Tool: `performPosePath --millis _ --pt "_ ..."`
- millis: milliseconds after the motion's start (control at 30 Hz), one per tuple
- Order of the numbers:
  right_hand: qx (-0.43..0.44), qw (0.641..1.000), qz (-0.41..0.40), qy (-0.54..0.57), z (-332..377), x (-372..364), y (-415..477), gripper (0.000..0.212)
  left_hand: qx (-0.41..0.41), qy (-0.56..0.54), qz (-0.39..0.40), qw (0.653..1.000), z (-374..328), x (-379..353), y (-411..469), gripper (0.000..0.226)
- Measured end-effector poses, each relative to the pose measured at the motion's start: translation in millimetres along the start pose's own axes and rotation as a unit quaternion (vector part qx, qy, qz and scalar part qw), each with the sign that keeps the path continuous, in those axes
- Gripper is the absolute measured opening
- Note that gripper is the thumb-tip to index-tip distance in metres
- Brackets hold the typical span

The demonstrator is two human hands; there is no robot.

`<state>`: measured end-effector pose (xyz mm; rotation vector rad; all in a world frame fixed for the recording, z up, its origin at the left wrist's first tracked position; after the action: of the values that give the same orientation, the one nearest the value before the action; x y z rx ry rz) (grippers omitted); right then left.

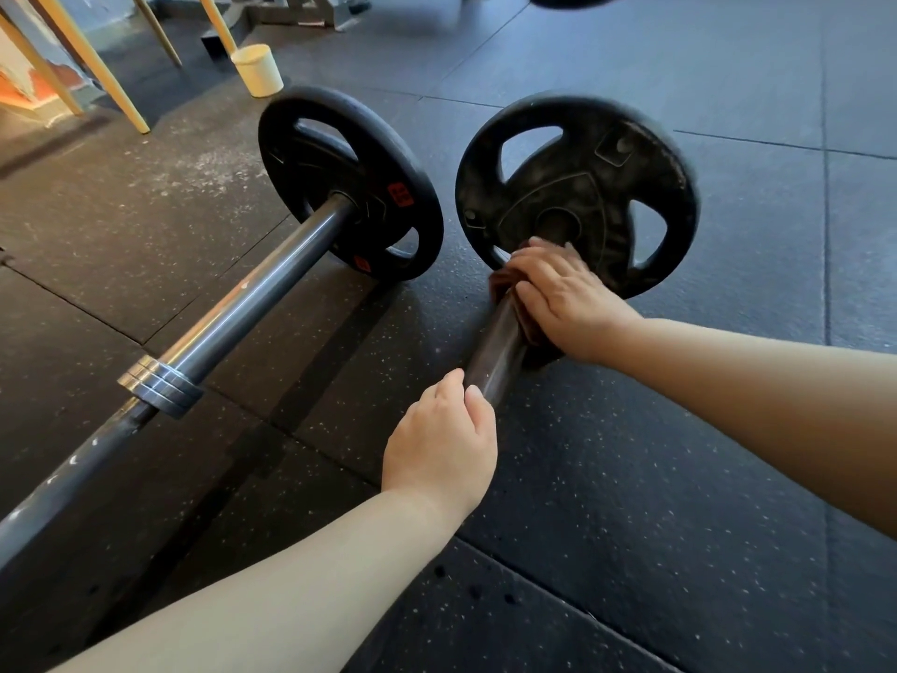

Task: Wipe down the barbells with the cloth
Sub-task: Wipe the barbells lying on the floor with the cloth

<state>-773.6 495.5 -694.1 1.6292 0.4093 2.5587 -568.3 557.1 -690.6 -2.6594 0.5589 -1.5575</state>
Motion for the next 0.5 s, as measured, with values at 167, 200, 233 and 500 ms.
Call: performPosePath --millis 167,200,233,500 --pt "0.086 0.995 0.019 0.037 43.0 -16.8 -15.5 0.04 -0.002 -0.007 0.0 1.0 0.1 -0.3 2.0 0.05" --pt "0.115 0.992 0.053 0.023 46.1 -18.5 -18.4 0.042 -0.002 -0.007 0.0 1.0 0.2 -0.5 2.4 0.05" --pt "0.128 0.989 0.071 0.008 40.9 -16.9 -15.4 0.045 -0.002 -0.008 0.002 1.0 0.5 -0.8 2.6 0.051" --pt "-0.026 0.999 0.009 0.031 -2.1 -8.3 20.3 0.036 0.005 -0.017 0.012 1.0 1.3 -2.5 4.4 0.05"
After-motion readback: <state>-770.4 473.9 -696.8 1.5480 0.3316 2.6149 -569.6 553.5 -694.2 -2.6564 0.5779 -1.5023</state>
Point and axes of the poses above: each hand's wrist, its own y-axis towards the middle knuckle, its own x-axis out of the back of the hand, z = x × y, the point moved 8 cm from there along y, towards the middle knuckle, and after that the axes turned 5 degrees about x, right-handed, at the moved point
